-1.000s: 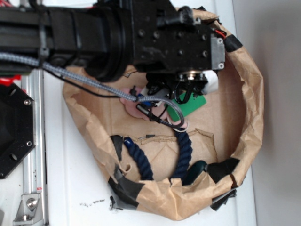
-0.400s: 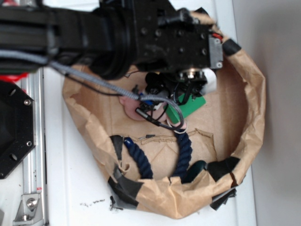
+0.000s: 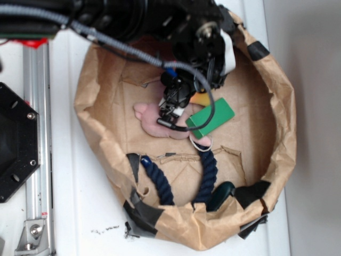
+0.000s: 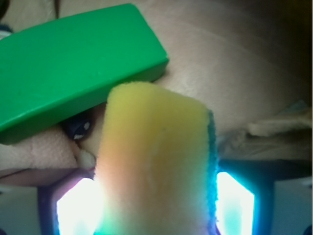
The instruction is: Grab the green sponge.
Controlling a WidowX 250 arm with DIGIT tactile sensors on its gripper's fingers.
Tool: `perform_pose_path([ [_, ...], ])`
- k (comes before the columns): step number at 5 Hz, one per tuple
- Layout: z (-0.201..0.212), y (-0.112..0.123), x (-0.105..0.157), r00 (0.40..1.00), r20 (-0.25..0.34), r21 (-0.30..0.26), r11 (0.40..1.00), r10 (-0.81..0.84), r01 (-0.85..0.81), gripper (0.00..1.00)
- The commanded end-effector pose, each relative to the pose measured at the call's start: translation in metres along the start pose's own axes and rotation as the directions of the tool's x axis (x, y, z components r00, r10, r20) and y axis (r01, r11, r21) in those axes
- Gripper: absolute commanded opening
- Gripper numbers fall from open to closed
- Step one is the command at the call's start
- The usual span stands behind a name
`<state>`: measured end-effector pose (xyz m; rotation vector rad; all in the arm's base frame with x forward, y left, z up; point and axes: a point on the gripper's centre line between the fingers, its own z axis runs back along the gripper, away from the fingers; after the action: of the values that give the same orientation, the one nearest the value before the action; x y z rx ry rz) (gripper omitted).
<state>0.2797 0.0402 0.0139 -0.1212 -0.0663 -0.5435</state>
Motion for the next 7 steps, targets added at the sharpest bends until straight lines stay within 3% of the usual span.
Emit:
perform_pose_path([
  [1, -0.013, -0.007, 0.007, 0.991, -0.123, 0.124, 0.99, -0.048, 0.064, 0.0],
  [2, -0.004, -0.003, 0.009, 0.988, -0.136, 0.156, 0.984, -0.065, 0.087, 0.0],
  [3, 0.007, 0.002, 0.01, 0.989, -0.124, 0.141, 0.985, -0.082, 0.1, 0.0],
  [4, 0.055, 0.002, 0.011, 0.986, -0.056, 0.151, 0.975, -0.155, 0.162, 0.0],
  [5, 0.103, -0.019, 0.019, 0.981, -0.017, 0.109, 0.975, -0.193, 0.194, 0.0],
  [6, 0.124, -0.036, 0.033, 0.981, 0.018, 0.136, 0.972, -0.195, 0.191, 0.0],
  [7, 0.125, -0.043, 0.043, 0.987, 0.0, 0.146, 0.976, -0.162, 0.16, 0.0],
])
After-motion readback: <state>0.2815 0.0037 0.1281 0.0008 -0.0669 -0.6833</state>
